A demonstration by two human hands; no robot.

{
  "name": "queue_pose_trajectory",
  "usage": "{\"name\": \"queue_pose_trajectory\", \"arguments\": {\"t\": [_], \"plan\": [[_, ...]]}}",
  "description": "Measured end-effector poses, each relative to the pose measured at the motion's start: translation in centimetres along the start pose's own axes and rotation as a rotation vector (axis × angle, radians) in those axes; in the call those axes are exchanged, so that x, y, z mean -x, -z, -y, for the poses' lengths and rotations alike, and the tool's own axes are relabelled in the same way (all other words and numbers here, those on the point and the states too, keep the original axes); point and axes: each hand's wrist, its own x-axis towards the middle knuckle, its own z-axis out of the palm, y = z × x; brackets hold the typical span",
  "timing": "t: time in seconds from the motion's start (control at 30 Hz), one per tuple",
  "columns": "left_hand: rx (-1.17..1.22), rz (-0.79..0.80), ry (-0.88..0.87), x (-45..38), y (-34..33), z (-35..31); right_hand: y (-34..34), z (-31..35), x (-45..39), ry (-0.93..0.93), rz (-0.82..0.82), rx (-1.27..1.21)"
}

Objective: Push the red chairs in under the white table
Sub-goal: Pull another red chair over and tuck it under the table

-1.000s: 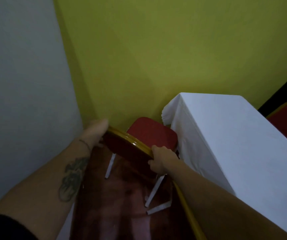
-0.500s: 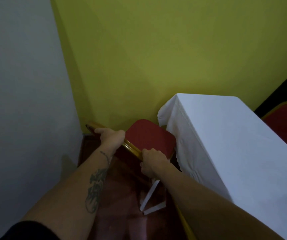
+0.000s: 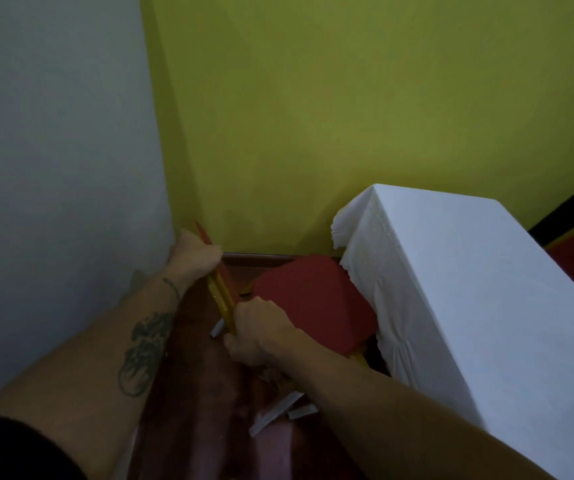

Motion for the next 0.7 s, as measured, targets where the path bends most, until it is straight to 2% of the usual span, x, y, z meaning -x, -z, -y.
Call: {"name": "queue_pose_trajectory", "arguments": {"t": [0.2, 0.47, 0.7], "plan": [[-0.052, 0.182, -0.080, -2.3, 3.1, 0.7, 0.0, 3.3, -1.1, -0.007, 0.012, -0.046], [-0.056, 0.253, -0.186, -5.8, 2.6, -0.7, 1.0, 3.4, -3.2, -0.088, 0.024, -0.126], [-0.084, 0.364, -0.157, -8.4, -0.1, -3.8, 1.9, 1.4, -4.9, -0.202, -0.010, -0.194]]}}
